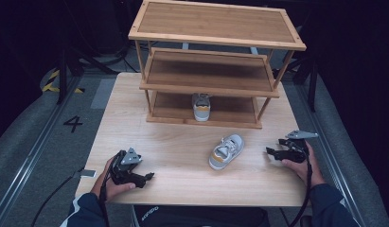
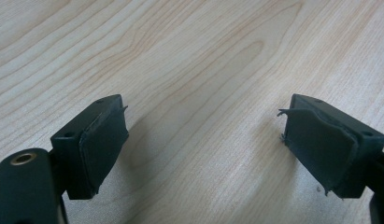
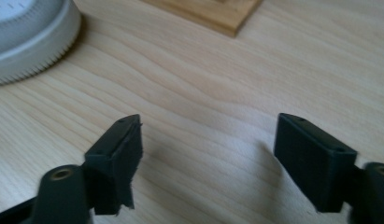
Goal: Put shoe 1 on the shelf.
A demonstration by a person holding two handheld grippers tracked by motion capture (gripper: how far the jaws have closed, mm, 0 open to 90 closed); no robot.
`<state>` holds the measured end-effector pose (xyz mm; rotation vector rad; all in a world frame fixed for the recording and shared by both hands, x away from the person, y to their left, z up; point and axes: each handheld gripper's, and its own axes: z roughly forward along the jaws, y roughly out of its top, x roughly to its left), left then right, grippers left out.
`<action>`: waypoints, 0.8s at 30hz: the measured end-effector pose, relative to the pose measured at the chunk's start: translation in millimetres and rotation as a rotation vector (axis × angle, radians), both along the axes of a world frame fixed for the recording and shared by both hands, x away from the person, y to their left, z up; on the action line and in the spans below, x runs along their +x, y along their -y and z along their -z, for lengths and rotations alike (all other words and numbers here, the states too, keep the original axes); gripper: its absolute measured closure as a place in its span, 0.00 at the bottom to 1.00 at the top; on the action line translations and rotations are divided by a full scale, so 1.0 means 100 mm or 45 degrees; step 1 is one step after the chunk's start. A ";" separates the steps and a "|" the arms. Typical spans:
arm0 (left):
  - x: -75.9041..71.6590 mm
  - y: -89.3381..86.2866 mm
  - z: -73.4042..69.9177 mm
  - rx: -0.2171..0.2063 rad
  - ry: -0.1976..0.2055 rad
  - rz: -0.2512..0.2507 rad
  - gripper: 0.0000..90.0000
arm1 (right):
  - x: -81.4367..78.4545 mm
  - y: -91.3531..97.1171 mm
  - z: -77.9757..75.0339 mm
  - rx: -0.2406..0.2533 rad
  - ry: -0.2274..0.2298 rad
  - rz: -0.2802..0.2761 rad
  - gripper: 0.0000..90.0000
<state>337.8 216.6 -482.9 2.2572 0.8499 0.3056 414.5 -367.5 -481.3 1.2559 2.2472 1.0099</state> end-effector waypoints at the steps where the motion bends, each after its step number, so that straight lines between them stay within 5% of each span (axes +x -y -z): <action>1: 0.00 0.00 0.00 0.000 0.000 0.000 0.15 | 0.00 0.00 0.00 0.000 0.000 0.000 0.19; 9: 0.00 0.00 0.00 0.001 0.001 -0.001 0.15 | -0.12 -0.23 -0.25 0.028 0.065 -0.068 0.24; 24: 0.00 0.00 0.00 0.001 0.000 0.000 0.15 | -0.40 -1.04 -0.62 0.027 0.132 -0.352 0.45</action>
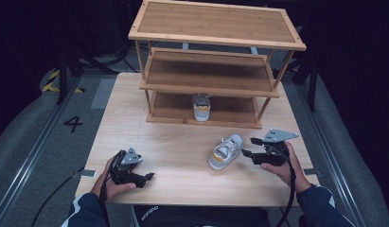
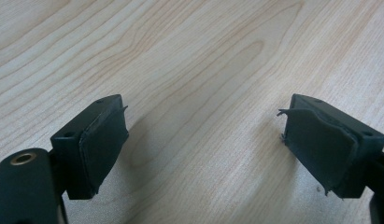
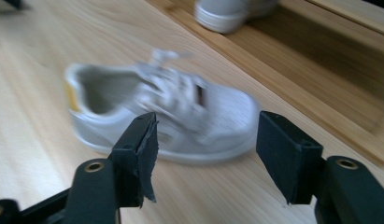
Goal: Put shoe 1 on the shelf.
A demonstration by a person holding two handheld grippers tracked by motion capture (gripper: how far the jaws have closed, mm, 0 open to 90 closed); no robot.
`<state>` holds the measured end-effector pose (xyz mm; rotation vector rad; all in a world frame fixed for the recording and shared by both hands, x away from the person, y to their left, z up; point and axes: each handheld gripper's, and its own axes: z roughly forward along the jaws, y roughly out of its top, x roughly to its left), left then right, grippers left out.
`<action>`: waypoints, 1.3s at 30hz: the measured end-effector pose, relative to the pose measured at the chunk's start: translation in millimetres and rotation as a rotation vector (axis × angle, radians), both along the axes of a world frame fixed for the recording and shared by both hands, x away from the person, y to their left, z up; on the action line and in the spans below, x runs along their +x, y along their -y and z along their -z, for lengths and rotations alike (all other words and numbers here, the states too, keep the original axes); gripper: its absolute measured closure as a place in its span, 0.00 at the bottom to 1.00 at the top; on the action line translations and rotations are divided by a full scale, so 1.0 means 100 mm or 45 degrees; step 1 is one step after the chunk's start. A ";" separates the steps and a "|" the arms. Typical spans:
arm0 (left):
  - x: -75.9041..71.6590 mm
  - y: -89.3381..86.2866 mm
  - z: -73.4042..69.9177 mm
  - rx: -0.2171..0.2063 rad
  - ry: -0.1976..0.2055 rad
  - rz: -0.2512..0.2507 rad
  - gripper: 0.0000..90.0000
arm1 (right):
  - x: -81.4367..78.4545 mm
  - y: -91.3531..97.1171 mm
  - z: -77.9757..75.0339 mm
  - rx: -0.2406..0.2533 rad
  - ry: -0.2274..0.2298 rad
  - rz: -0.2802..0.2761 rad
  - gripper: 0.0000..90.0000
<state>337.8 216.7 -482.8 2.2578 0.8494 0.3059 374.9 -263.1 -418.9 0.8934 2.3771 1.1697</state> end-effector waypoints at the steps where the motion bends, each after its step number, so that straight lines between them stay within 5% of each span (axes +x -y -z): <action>1: 0.00 0.00 0.00 0.000 0.000 0.000 0.15 | 0.00 0.00 0.00 0.000 0.000 0.000 0.45; 10: 0.00 0.00 0.00 0.001 0.001 -0.001 0.15 | -0.10 -0.59 -0.07 0.001 -0.008 -0.231 0.63; 19: 0.00 0.00 0.00 -0.001 0.000 0.000 0.15 | -0.07 -0.87 0.05 -0.061 -0.061 -0.294 0.71; 26: 0.00 0.00 0.00 0.000 0.000 0.000 0.15 | -0.04 -0.88 0.15 -0.094 -0.125 -0.292 0.79; 32: 0.00 0.00 0.00 -0.001 0.000 0.000 0.15 | -0.08 -0.75 0.06 -0.219 -0.178 -0.442 0.81; 39: 0.00 0.00 0.00 0.000 0.000 0.000 0.15 | -0.17 -0.57 -0.01 -0.303 -0.203 -0.516 0.78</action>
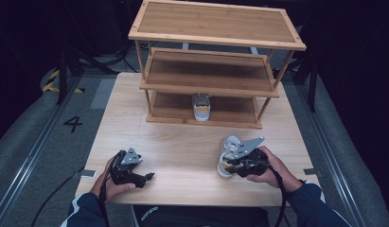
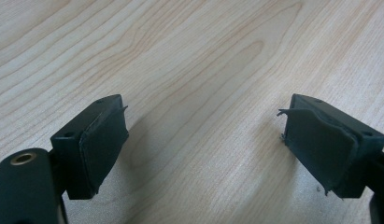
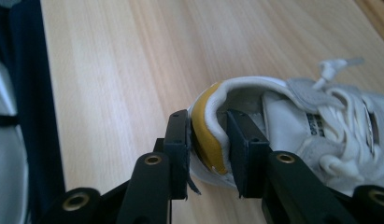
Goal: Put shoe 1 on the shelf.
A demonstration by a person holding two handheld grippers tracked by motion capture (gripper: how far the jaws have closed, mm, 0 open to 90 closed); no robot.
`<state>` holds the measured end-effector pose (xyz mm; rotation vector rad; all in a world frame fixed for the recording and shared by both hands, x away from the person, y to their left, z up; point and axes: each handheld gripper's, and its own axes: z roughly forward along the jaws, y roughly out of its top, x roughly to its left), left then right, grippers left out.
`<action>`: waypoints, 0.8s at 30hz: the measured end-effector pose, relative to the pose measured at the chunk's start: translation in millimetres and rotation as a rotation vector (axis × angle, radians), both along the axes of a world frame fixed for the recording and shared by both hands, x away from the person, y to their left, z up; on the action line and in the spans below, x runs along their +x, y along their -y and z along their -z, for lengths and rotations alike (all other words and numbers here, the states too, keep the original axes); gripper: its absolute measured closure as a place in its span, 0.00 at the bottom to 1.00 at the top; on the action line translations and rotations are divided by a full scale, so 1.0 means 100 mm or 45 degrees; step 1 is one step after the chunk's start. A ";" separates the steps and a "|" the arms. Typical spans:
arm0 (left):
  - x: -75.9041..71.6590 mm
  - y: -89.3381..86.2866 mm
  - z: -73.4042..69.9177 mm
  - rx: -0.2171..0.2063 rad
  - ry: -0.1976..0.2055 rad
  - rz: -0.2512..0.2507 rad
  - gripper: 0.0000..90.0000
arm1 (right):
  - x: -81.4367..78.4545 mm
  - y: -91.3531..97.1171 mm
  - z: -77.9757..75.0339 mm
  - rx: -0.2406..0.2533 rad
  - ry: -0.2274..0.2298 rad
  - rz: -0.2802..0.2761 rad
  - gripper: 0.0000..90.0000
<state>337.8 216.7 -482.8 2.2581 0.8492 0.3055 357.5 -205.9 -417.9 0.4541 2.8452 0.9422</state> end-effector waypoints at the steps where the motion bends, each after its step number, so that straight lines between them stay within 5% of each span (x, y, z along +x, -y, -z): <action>1: 0.00 0.00 0.00 0.000 0.000 0.000 0.15 | -0.01 0.02 -0.01 -0.010 0.002 -0.005 0.78; 6: 0.00 0.00 0.00 0.000 0.000 0.000 0.15 | -0.09 0.13 -0.05 -0.059 -0.002 -0.017 0.74; 13: 0.00 0.00 0.00 0.001 0.002 -0.002 0.15 | -0.10 0.01 0.00 -0.062 -0.083 0.044 0.52; 16: 0.00 0.00 0.00 0.001 0.002 -0.002 0.15 | -0.11 -0.09 0.06 -0.095 -0.096 0.071 0.53; 21: 0.00 0.00 0.00 0.001 0.002 -0.002 0.15 | -0.05 -0.14 0.18 -0.109 -0.119 0.130 0.71; 24: 0.01 0.00 0.00 0.010 0.004 0.007 0.14 | -0.04 -0.12 0.19 -0.095 -0.132 0.107 0.74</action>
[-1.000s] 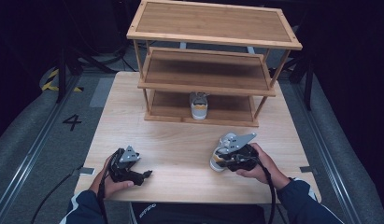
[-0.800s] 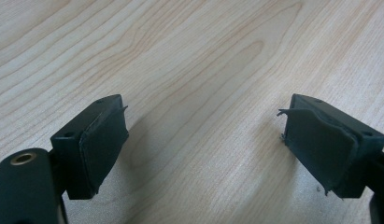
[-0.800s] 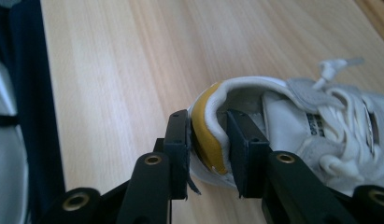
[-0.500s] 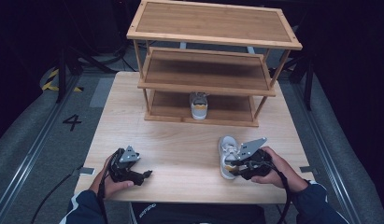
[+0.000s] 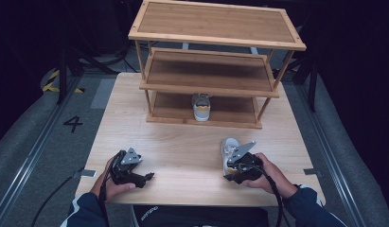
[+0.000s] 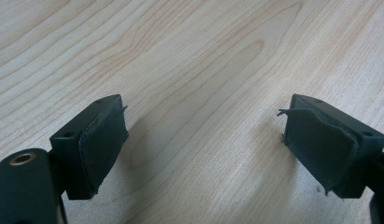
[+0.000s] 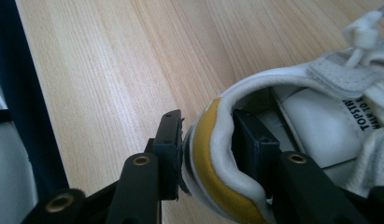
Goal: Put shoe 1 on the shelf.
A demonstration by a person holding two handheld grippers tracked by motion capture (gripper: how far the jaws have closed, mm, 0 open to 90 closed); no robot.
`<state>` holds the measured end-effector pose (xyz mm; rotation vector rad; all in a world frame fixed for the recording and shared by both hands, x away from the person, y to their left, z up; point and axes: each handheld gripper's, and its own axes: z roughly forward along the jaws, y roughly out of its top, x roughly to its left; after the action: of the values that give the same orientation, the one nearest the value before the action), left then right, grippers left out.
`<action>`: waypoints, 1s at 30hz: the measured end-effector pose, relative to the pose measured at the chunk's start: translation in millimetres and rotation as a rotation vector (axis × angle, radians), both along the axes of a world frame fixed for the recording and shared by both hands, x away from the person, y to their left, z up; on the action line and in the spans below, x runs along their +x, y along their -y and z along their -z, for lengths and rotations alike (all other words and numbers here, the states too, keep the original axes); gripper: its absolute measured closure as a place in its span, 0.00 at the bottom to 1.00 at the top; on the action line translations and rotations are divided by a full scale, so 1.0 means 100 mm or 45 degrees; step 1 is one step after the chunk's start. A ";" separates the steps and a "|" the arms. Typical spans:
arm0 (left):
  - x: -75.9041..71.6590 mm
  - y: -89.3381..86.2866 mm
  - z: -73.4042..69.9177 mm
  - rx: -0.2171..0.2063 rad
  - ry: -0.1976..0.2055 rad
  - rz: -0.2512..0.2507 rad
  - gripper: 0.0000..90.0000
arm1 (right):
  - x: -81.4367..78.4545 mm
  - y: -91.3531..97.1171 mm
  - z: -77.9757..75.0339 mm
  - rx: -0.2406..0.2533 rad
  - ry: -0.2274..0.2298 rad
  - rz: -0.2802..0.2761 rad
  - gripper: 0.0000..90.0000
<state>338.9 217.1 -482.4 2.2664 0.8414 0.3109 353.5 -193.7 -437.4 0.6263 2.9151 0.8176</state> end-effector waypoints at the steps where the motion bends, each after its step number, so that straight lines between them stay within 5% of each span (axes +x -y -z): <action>1: 0.00 0.00 0.00 -0.008 -0.005 -0.005 0.14 | 0.00 0.01 -0.01 0.008 0.000 -0.010 0.75; 9: 0.00 0.01 0.00 -0.009 -0.006 -0.006 0.14 | 0.00 0.09 -0.03 -0.032 0.050 -0.072 0.76; 20: 0.00 0.01 0.00 -0.010 -0.007 -0.005 0.14 | 0.05 0.24 -0.16 0.015 0.137 -0.139 0.76; 25: 0.00 0.01 0.00 -0.011 -0.008 -0.005 0.14 | 0.16 0.28 -0.23 0.060 0.154 -0.131 0.76; 30: 0.00 0.01 0.00 -0.011 -0.009 -0.006 0.14 | 0.43 0.35 -0.26 0.056 0.205 -0.115 0.76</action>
<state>338.9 216.4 -482.8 2.2592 0.8498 0.3012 396.6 -228.3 -411.5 0.4130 2.8039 0.8986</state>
